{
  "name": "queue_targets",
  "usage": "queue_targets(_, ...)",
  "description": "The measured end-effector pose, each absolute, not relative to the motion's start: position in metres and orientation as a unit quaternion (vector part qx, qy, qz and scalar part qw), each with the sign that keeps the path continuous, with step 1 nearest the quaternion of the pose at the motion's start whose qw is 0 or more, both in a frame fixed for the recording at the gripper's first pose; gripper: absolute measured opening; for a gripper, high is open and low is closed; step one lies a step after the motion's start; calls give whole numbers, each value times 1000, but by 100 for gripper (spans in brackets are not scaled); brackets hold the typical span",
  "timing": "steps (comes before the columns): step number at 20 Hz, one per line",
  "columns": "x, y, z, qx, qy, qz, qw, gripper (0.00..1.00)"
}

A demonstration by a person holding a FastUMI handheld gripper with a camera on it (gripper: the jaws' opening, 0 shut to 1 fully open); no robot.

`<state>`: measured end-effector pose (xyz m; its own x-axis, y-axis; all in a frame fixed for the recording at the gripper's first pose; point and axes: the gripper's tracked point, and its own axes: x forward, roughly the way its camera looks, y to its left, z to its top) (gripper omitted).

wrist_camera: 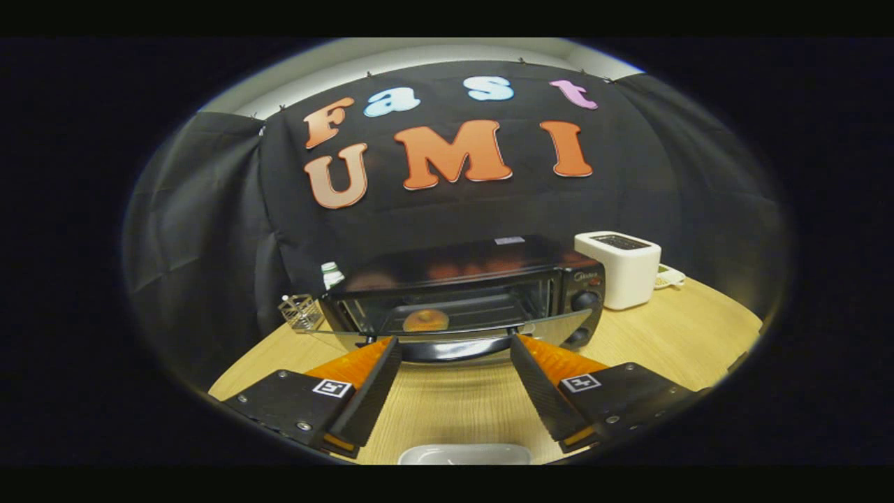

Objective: Open the toaster oven, put the food inside, and close the toaster oven door.

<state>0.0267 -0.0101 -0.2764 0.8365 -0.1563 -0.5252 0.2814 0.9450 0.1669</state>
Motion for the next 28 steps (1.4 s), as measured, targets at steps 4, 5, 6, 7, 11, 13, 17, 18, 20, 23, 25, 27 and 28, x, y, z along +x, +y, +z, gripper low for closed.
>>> queue_targets(4, 69, -21, -277, 104, 252, -124, 954, 93)
queue_targets(5, 76, -22, -281, 96, 259, -126, 953, 91)
queue_targets(6, 77, -17, -279, 99, 261, -118, 953, 91)
queue_targets(7, 72, -18, -263, 86, 247, -124, 957, 91)
queue_targets(11, 80, -14, -243, 51, 210, -99, 971, 92)
queue_targets(13, 72, -11, -228, 50, 195, -91, 975, 92)
queue_targets(17, 46, -13, -190, 40, 158, -76, 984, 92)
queue_targets(18, 39, -12, -179, 36, 147, -68, 986, 92)
queue_targets(20, 25, -12, -153, 25, 122, -55, 991, 92)
queue_targets(23, 1, -20, -122, 5, 94, -46, 994, 94)
queue_targets(25, -15, -20, -107, 3, 83, -37, 996, 96)
queue_targets(27, -30, -22, -94, 4, 72, -24, 997, 97)
queue_targets(28, -37, -26, -88, 1, 67, -23, 997, 97)
